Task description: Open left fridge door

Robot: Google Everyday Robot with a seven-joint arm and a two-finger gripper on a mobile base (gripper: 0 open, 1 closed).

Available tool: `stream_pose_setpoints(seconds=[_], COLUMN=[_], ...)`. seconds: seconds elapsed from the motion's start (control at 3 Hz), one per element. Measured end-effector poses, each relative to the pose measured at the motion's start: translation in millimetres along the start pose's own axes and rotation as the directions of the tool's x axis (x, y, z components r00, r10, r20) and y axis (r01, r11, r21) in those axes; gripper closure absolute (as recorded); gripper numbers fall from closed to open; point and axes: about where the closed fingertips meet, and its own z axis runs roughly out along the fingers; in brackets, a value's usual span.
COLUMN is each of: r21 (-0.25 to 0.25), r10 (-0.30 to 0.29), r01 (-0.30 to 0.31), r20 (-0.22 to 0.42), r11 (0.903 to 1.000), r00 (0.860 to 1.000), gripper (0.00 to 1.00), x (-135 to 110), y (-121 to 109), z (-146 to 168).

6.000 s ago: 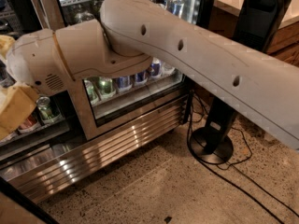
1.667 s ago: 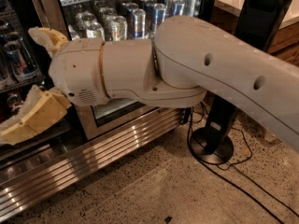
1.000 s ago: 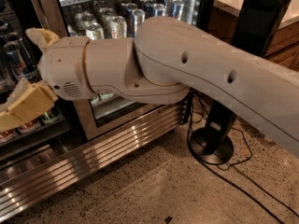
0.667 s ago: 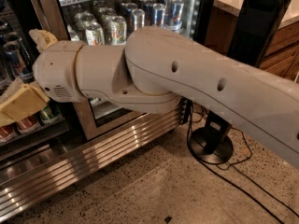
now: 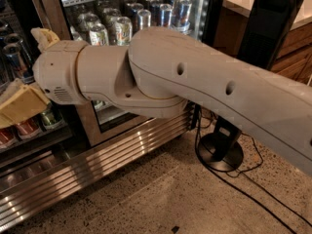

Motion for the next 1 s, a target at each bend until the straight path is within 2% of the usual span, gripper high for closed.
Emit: stream_pose_setpoints(seconds=[0.33, 0.67, 1.0], r21=[0.058, 0.132, 0.22], r10=[-0.004, 0.011, 0.043], r01=[0.005, -0.005, -0.026], r20=[-0.028, -0.047, -0.071], r11=[0.9983, 0.9912, 0.9753], r00=[1.0, 0.999, 0.997], gripper=[0.0, 0.0, 0.0], x=[3, 9, 17], y=[-10, -27, -45], z=[9, 20, 26])
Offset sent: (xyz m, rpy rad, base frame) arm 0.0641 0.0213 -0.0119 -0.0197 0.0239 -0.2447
